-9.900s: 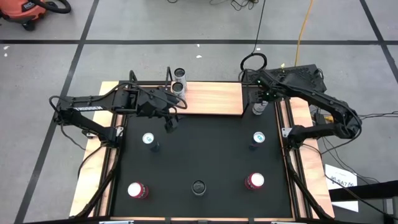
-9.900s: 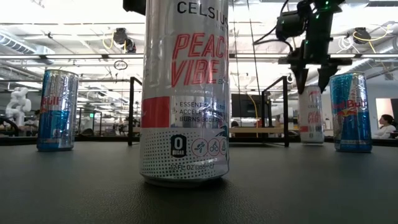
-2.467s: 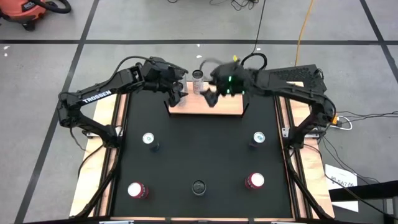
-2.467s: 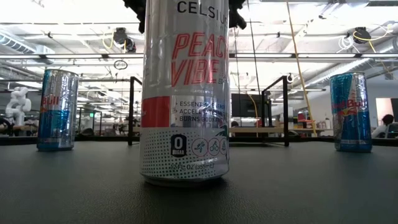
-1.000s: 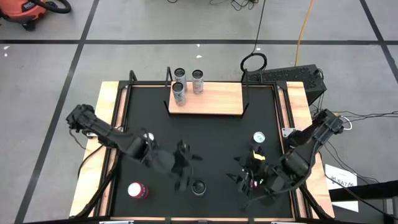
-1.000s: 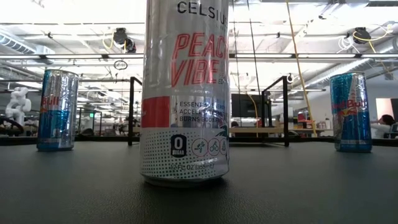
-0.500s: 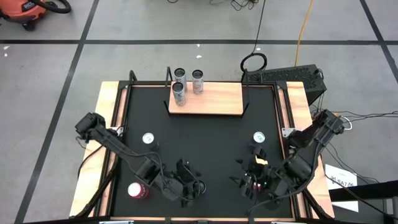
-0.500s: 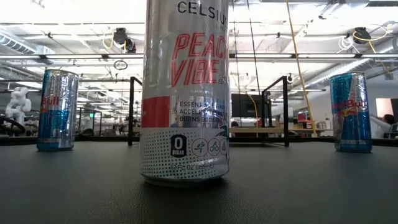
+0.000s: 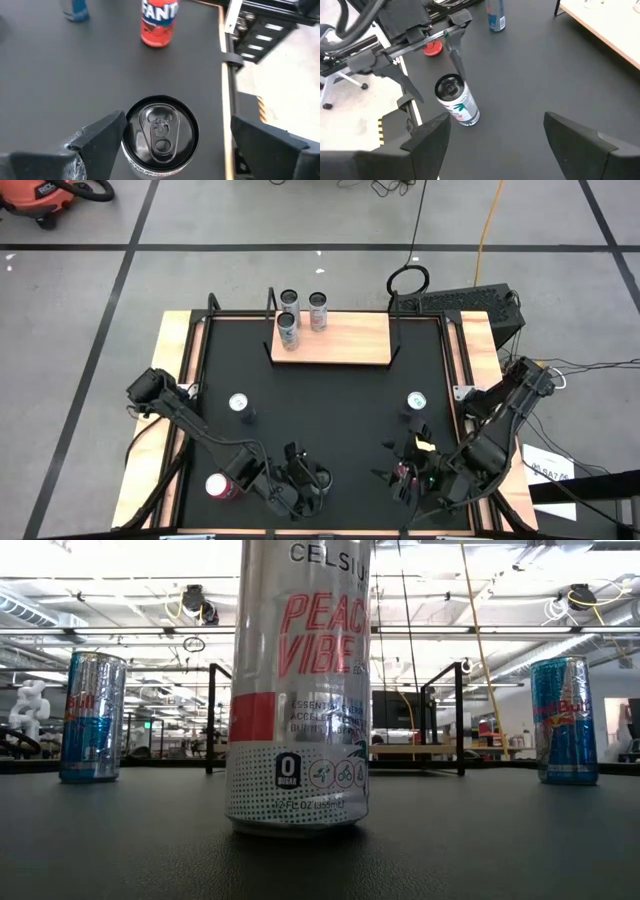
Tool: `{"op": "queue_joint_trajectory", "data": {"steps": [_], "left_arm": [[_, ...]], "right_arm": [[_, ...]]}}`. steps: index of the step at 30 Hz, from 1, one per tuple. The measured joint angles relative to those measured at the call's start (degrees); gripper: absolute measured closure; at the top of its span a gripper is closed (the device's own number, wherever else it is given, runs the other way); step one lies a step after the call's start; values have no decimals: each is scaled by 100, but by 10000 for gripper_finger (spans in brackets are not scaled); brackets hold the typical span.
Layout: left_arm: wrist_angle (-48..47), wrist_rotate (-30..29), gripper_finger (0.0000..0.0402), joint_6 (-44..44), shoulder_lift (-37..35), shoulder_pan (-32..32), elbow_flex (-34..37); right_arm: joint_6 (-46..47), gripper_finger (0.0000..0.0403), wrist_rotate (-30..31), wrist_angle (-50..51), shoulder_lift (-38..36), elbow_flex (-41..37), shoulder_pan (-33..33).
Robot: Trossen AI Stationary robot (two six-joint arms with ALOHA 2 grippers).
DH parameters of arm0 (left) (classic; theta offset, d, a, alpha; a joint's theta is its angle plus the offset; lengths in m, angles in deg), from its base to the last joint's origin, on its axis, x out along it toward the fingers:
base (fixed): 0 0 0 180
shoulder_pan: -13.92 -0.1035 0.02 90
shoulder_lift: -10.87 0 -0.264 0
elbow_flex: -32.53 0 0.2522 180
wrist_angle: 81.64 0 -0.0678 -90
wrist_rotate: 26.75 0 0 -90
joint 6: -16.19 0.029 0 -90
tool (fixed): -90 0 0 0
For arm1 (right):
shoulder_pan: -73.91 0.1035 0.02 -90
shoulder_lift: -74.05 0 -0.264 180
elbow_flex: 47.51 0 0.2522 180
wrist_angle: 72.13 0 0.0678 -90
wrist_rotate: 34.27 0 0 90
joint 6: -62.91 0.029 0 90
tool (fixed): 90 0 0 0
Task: Place canned beverage on shelf
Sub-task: Put the white-pink soda can on the shelf aligned with the other white-pink soda can
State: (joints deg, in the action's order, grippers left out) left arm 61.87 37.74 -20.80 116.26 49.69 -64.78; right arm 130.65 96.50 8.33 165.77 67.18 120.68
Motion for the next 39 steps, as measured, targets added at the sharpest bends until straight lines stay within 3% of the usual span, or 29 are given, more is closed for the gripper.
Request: {"op": "queue_joint_trajectory", "data": {"steps": [24, 39], "left_arm": [[-76, -306, 34, 333, -12, 122, -195], [-216, -454, 34, -74, 60, 105, 44]], "right_arm": [[14, 94, 13, 2, 2, 0, 60], [-6, 94, 9, 21, 2, 0, 60]]}}
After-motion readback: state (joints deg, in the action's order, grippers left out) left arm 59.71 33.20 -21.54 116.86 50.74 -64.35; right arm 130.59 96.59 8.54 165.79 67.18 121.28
